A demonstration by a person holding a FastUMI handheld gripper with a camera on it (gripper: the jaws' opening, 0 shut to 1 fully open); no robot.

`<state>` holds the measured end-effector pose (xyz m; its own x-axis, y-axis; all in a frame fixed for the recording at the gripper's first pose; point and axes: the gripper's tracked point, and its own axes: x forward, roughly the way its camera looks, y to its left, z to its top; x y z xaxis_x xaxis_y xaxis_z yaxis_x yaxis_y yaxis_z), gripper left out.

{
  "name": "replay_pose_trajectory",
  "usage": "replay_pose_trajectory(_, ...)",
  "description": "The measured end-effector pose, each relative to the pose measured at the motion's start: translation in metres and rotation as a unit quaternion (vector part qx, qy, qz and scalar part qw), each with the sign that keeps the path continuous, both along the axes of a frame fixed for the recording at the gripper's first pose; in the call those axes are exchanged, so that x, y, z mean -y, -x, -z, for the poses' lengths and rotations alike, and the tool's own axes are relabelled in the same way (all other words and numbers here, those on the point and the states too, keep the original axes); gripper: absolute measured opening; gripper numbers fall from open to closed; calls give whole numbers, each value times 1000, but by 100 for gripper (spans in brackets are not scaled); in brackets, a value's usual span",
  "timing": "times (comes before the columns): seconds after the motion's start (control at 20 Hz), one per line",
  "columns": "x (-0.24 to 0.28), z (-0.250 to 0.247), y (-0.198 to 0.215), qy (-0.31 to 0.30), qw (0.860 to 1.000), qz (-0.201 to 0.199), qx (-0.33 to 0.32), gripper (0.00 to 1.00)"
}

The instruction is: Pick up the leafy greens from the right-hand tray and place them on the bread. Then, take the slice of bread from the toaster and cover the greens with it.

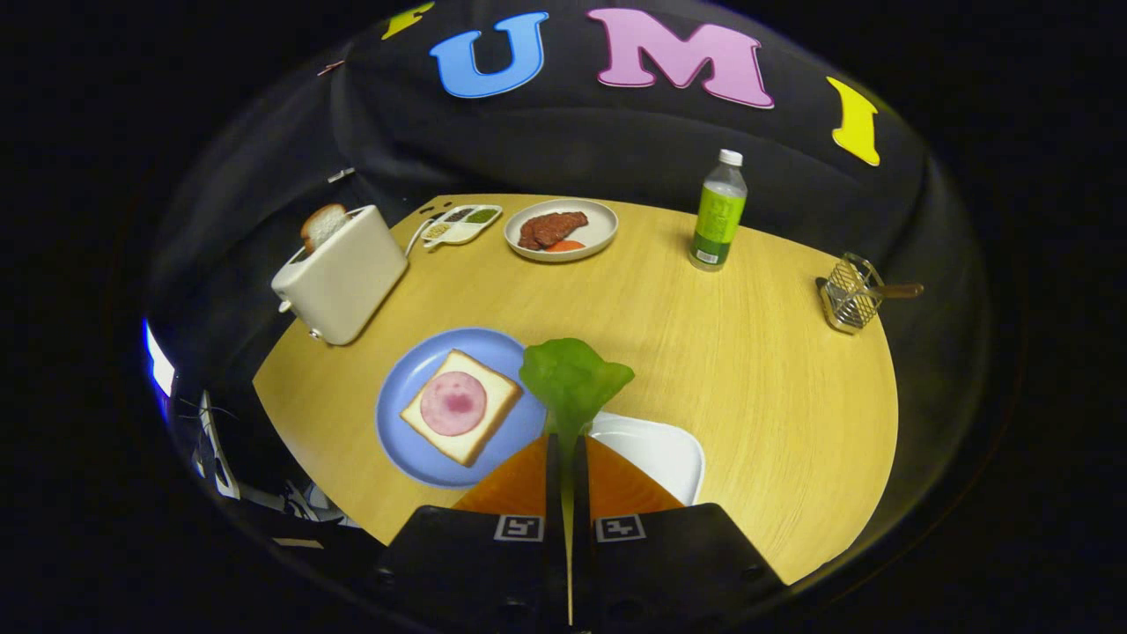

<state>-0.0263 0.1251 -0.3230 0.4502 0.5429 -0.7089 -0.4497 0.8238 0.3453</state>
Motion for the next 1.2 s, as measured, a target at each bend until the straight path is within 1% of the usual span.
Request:
replay_pose_trajectory(0.2,-46,-30,2,-16,999,-34,6,7)
replay_pose_trajectory(0.35,-73,-39,2,-18,999,-51,9,7)
replay_pose_trajectory(0.5,-93,-38,3,-15,998,-56,8,7)
replay_pose_trajectory(0.65,-103,-37,0,-14,998,-54,6,8)
replay_pose_trajectory(0.7,-104,-35,-2,-11,999,-50,8,11)
replay_pose_trajectory(0.75,-104,-33,-4,-8,999,-46,9,11)
replay_pose_trajectory(0.8,-106,-30,-5,-5,999,-42,5,14)
replay_pose_trajectory(0.9,-100,-27,-12,7,999,-32,8,43)
replay_pose_trajectory(0.95,-99,-28,-13,6,1000,-27,10,61)
replay_pose_trajectory(1.0,-98,-30,-15,5,1000,-21,15,63)
replay_pose_trajectory(1.2,-94,-42,-25,-2,999,-5,32,64)
